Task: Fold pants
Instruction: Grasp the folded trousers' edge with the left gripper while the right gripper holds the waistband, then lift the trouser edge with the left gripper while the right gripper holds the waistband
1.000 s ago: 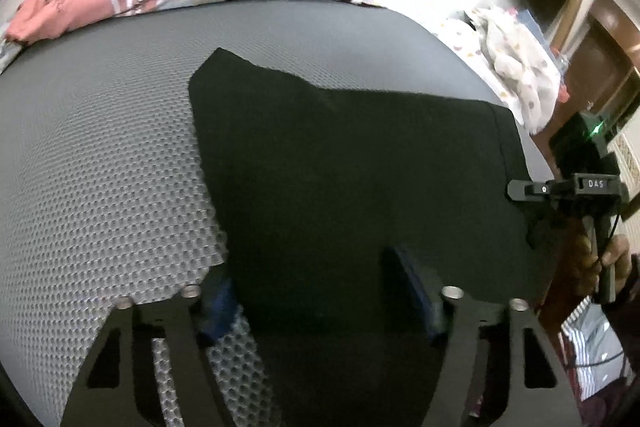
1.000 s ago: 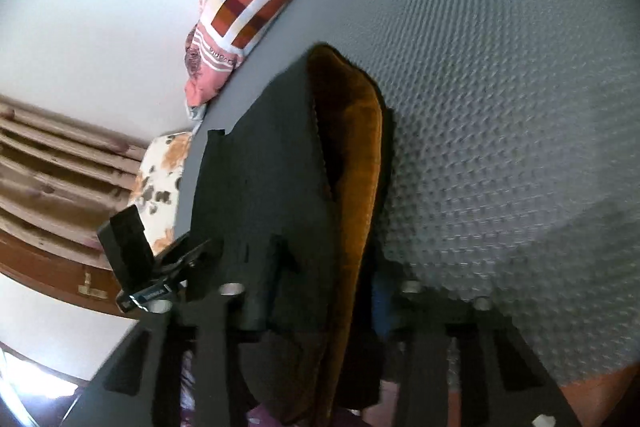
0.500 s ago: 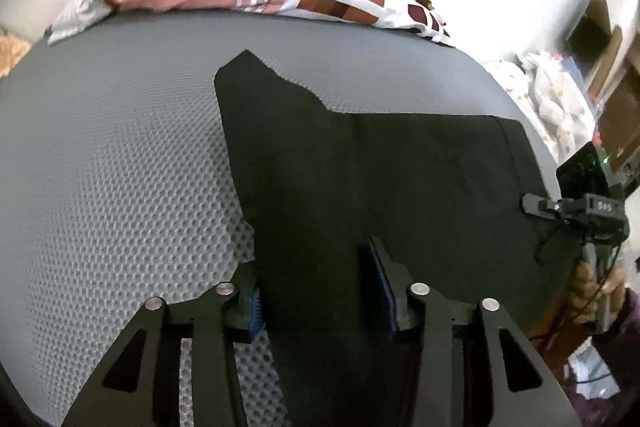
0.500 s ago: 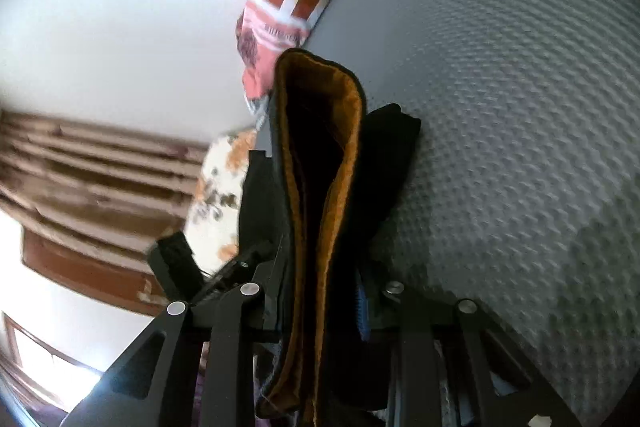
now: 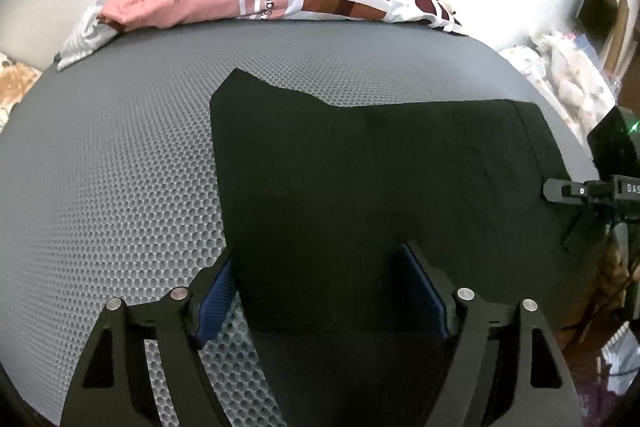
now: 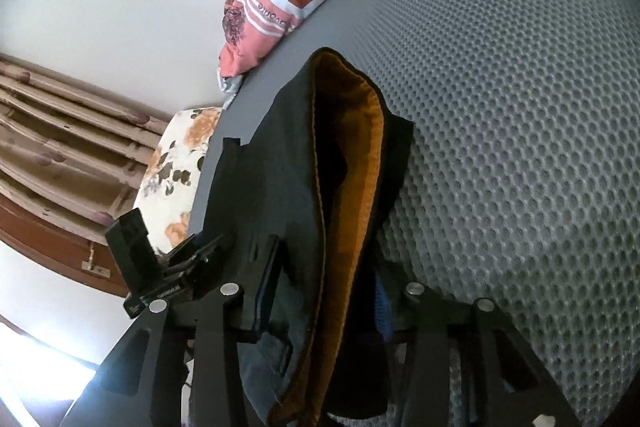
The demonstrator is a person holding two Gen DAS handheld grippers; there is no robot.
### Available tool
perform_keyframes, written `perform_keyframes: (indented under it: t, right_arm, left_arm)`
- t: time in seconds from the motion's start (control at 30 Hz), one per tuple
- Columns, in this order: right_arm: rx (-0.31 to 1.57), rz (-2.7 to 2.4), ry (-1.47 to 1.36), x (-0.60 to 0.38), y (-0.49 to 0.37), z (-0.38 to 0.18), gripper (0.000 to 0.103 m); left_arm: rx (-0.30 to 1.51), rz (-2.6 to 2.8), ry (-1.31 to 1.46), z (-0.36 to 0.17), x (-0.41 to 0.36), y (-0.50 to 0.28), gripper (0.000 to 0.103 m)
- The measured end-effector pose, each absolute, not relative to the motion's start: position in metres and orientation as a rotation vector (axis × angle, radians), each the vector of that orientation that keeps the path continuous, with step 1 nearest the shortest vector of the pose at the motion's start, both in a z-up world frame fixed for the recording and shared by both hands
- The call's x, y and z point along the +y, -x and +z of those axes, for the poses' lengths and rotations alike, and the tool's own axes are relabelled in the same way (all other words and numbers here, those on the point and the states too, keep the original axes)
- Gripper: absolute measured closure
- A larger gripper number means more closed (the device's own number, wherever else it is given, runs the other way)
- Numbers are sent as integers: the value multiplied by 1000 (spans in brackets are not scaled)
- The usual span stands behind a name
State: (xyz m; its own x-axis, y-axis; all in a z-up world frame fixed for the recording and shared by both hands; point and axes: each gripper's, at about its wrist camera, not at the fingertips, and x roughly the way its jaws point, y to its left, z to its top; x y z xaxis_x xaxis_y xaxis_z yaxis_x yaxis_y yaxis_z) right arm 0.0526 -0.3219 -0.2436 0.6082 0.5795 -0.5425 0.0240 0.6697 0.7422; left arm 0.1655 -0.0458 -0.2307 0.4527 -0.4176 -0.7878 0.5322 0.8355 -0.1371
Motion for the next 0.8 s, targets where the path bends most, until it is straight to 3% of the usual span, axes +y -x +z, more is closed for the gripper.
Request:
perform_keyframes:
  t: [0.53, 0.8]
  right_arm:
    - [875, 330, -689, -315, -58, -242, 66]
    - [892, 371, -781, -319, -53, -241, 78]
  left_arm:
    - [906, -568, -190, -232, -48, -160, 23]
    - [921, -584, -228, -230, -50, -159, 23]
